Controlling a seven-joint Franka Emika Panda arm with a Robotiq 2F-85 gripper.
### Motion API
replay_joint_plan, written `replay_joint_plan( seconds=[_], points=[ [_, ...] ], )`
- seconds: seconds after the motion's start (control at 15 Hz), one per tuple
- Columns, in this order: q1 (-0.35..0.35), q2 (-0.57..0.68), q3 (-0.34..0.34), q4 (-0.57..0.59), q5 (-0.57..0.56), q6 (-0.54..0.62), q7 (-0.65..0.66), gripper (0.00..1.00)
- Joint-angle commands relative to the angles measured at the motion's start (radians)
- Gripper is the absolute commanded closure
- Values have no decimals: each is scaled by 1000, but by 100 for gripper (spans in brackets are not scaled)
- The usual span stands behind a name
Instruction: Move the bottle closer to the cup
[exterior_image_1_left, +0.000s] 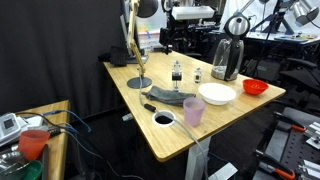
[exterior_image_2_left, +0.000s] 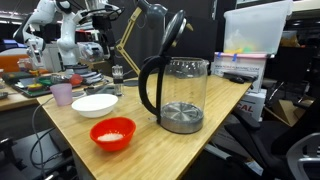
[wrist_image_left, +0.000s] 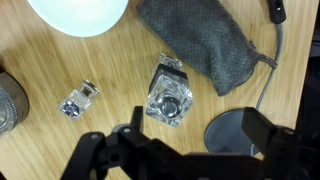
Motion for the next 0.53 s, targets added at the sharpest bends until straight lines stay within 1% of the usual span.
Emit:
replay_joint_plan(
  seconds=[0.0, 0.27, 0.47],
  points=[
    [5, 0, -5, 1, 2, -2, -2, 0],
    [3, 23, -13, 17, 22, -12, 64, 0],
    [-1, 52, -18, 31, 61, -27, 101, 0]
  ],
)
